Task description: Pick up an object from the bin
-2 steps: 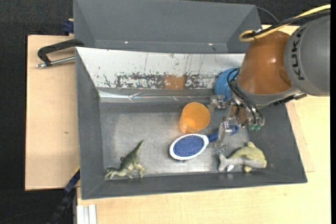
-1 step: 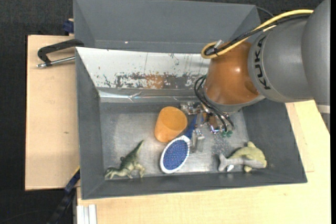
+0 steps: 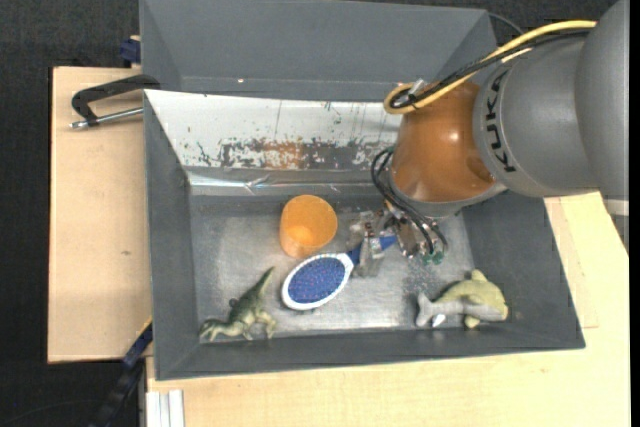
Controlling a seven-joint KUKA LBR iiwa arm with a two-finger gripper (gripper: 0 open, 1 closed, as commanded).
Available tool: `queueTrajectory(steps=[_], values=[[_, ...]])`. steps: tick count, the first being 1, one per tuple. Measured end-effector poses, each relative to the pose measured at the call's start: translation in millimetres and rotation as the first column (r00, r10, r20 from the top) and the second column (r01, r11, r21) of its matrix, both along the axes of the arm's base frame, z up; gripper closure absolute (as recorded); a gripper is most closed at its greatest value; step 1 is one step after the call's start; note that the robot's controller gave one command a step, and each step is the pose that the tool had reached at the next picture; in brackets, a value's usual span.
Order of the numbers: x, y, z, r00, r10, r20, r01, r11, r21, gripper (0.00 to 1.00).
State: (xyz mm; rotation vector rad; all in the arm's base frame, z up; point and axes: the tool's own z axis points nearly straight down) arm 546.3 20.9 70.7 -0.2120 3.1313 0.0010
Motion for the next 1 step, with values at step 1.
queueTrajectory(steps=[1], values=[[-24.1,-3.5,139.2,0.998,0.057,0.009,-0.057,0.998,-0.001,1.00]])
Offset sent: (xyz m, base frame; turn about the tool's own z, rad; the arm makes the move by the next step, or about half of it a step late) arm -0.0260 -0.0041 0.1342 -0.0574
